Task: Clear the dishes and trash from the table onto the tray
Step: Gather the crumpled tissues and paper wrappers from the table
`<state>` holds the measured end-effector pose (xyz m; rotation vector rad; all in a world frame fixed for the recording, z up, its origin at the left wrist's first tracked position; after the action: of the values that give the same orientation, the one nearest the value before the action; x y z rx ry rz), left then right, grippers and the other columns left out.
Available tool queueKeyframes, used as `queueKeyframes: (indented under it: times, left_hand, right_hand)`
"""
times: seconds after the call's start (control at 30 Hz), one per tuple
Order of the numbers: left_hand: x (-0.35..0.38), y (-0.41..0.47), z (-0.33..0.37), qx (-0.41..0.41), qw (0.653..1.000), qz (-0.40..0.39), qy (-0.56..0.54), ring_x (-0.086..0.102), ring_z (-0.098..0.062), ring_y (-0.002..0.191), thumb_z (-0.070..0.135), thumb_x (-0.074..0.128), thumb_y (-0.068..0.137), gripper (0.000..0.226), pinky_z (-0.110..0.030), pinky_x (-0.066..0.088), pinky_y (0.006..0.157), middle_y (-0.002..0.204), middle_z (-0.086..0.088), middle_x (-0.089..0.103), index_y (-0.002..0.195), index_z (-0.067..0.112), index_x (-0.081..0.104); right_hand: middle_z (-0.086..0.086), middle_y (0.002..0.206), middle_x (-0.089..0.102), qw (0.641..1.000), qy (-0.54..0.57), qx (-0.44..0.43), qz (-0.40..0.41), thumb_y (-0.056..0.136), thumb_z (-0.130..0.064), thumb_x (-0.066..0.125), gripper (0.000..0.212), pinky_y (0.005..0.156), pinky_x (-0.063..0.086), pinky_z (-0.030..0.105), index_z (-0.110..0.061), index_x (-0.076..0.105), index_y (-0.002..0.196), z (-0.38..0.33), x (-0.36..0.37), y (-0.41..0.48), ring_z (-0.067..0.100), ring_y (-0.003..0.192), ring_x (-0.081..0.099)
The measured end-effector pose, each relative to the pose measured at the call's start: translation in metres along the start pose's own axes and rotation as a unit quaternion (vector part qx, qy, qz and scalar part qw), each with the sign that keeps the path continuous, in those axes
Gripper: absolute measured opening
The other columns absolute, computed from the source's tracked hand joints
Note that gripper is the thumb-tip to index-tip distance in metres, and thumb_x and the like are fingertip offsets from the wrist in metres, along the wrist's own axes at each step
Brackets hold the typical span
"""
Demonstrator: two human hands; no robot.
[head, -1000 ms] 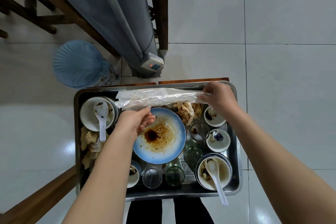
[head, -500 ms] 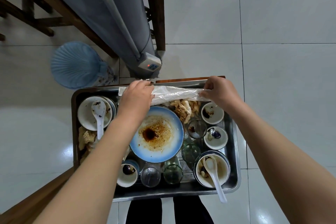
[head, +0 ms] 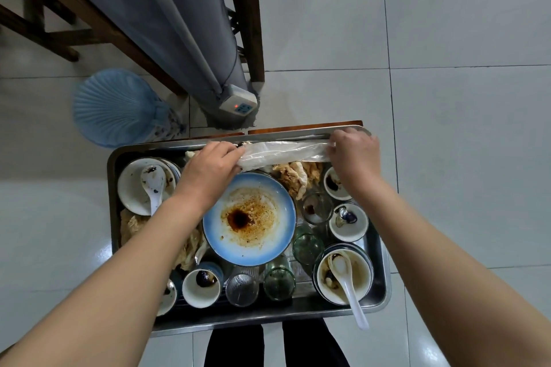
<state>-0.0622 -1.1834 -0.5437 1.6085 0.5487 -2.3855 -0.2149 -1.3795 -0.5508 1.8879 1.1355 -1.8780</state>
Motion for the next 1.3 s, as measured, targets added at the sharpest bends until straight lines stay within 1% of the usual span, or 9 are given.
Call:
queueKeyframes:
  times: [0.1,0.27,0.37,0.47,0.57,0.67,0.93,1.1,1.3]
  left_hand:
    - [0.001,-0.002,-0.002,0.012,1.000,0.012,-0.010,0.065,-0.036,0.093,0.001,0.077,0.074,0.044,-0.045,0.056,0.073,0.103,-0.016,0.069,0.117,0.000,0.065]
    - [0.000,-0.008,-0.006,0.031,0.999,0.016,-0.009,0.067,-0.034,0.100,0.003,0.073,0.080,0.032,-0.048,0.055,0.079,0.109,-0.015,0.070,0.112,0.001,0.069]
    - [0.003,-0.009,-0.011,0.043,0.999,0.007,0.016,0.067,-0.036,0.099,-0.001,0.077,0.075,0.034,-0.048,0.056,0.077,0.108,-0.016,0.070,0.108,0.000,0.070]
    - [0.004,-0.008,-0.012,0.051,0.997,-0.012,0.049,0.067,-0.036,0.097,-0.008,0.085,0.058,0.051,-0.046,0.057,0.072,0.106,-0.017,0.070,0.106,0.000,0.071]
    - [0.001,-0.005,-0.008,0.060,0.995,-0.020,0.075,0.068,-0.035,0.094,-0.014,0.088,0.040,0.066,-0.044,0.058,0.065,0.102,-0.017,0.071,0.103,-0.003,0.071]
    - [0.002,0.000,-0.006,0.090,0.990,-0.007,0.104,0.067,-0.037,0.090,-0.011,0.090,0.036,0.064,-0.046,0.056,0.057,0.095,-0.016,0.072,0.098,-0.005,0.072]
    - [0.006,-0.002,-0.010,0.127,0.987,0.022,0.091,0.067,-0.038,0.083,-0.017,0.087,0.038,0.065,-0.045,0.057,0.063,0.097,-0.020,0.071,0.100,-0.008,0.070]
    - [0.003,-0.019,-0.024,0.082,0.995,0.037,0.039,0.067,-0.039,0.090,-0.016,0.082,0.054,0.056,-0.046,0.056,0.073,0.104,-0.024,0.067,0.107,-0.007,0.066]
    - [0.001,-0.017,-0.020,0.092,0.991,0.057,0.082,0.067,-0.038,0.087,-0.013,0.088,0.042,0.057,-0.044,0.053,0.068,0.095,-0.017,0.071,0.096,-0.003,0.072]
  right_hand:
    - [0.011,0.105,0.065,1.000,0.021,0.012,0.012,0.098,-0.023,0.045,0.025,0.081,0.041,0.036,-0.008,0.063,0.107,-0.010,0.003,-0.007,0.028,0.092,0.058]
    - [0.012,0.109,0.060,0.999,-0.016,0.035,-0.003,0.101,-0.041,0.036,0.043,0.078,0.040,0.034,-0.009,0.064,0.109,-0.018,0.011,-0.018,0.027,0.098,0.053]
    - [0.012,0.112,0.059,0.997,-0.026,0.057,-0.034,0.100,-0.047,0.030,0.050,0.083,0.041,0.034,-0.008,0.061,0.111,-0.023,0.016,-0.020,0.027,0.102,0.054]
    - [0.014,0.119,0.058,0.996,-0.024,0.069,-0.058,0.100,-0.050,0.027,0.056,0.091,0.043,0.037,-0.007,0.058,0.117,-0.030,0.021,-0.021,0.029,0.108,0.054]
    - [0.015,0.127,0.052,0.992,-0.035,0.077,-0.091,0.100,-0.050,0.027,0.057,0.099,0.040,0.040,-0.007,0.058,0.120,-0.031,0.024,-0.018,0.031,0.115,0.051]
    - [0.015,0.129,0.046,0.990,-0.024,0.093,-0.104,0.099,-0.052,0.029,0.059,0.103,0.036,0.042,-0.007,0.064,0.113,-0.027,0.026,-0.015,0.032,0.117,0.047]
    - [0.018,0.143,0.034,0.991,-0.025,0.098,-0.090,0.099,-0.053,0.027,0.057,0.105,0.034,0.045,-0.014,0.063,0.119,-0.013,0.023,-0.021,0.034,0.123,0.041]
    - [0.018,0.139,0.040,0.992,-0.007,0.079,-0.099,0.100,-0.050,0.025,0.053,0.107,0.032,0.048,-0.017,0.062,0.120,-0.006,0.023,-0.024,0.034,0.123,0.043]
    - [0.016,0.138,0.044,0.991,0.003,0.084,-0.107,0.101,-0.048,0.025,0.053,0.108,0.032,0.048,-0.013,0.057,0.125,-0.006,0.020,-0.022,0.032,0.128,0.040]
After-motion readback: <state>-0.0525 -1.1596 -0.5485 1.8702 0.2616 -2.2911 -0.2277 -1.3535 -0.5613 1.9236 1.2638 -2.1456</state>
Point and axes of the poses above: each hand's wrist, its own y-axis towards the middle knuckle, its own x-axis out of the palm, z = x × y, the point moved 3 cm from there along y, towards the middle knuckle
